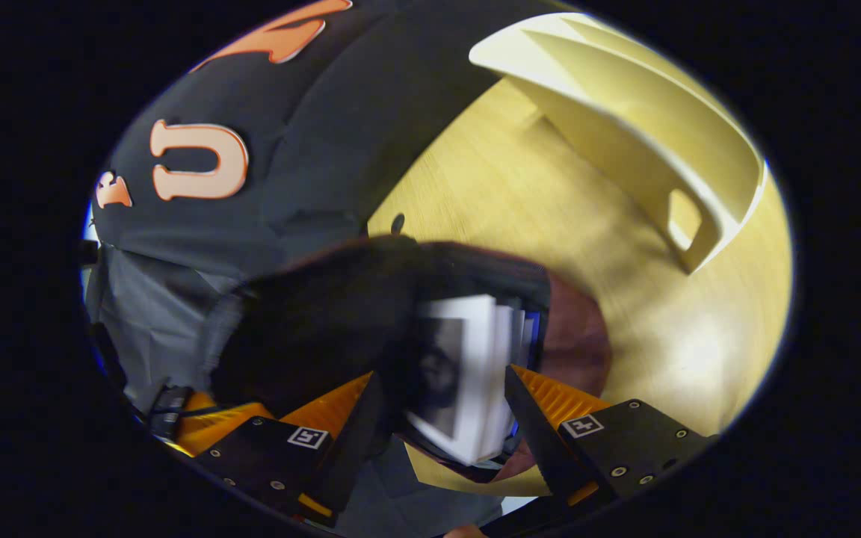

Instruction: Open the schoolbag, grab two books from the bookshelf and put them into the schoolbag.

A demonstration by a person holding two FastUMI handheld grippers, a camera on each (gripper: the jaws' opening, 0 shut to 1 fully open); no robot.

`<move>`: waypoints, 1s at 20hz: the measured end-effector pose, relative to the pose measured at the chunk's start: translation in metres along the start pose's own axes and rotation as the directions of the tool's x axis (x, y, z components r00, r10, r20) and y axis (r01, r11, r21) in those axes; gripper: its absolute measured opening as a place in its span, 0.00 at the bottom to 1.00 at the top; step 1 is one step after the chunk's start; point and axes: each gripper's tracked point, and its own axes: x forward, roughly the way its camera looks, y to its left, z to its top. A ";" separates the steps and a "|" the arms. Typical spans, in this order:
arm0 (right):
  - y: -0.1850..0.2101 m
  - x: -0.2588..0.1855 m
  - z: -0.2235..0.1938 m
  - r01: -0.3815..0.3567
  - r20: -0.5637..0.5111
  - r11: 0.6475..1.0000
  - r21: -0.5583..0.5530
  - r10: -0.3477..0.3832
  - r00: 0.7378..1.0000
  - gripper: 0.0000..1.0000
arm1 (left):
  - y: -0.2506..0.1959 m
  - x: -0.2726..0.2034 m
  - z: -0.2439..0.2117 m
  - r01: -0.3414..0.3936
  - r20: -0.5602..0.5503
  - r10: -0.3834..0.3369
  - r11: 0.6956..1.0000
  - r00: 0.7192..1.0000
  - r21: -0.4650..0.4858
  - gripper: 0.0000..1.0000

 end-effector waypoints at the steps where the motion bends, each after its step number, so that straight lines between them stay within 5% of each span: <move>1: -0.007 -0.012 0.011 0.017 0.033 1.000 -0.008 -0.017 0.999 0.97 | -0.002 0.003 -0.002 0.004 0.000 -0.004 1.000 1.000 0.000 0.02; 7: -0.041 -0.077 0.069 0.132 0.222 0.990 -0.042 -0.120 0.968 0.97 | -0.018 0.023 -0.015 0.018 -0.002 -0.017 1.000 1.000 0.014 0.05; 13: -0.051 -0.128 0.108 0.161 0.306 0.975 -0.152 -0.108 0.946 0.97 | -0.059 0.041 -0.024 0.011 0.001 -0.011 0.999 1.000 -0.051 0.20; 18: -0.074 -0.176 0.150 0.199 0.346 0.933 -0.301 -0.088 0.934 0.97 | -0.117 0.053 -0.003 -0.004 0.048 0.013 0.984 0.999 -0.179 0.45; 20: -0.075 -0.193 0.167 0.190 0.366 0.909 -0.371 -0.045 0.930 0.97 | -0.143 0.060 0.012 -0.029 0.075 0.046 0.977 0.996 -0.210 0.67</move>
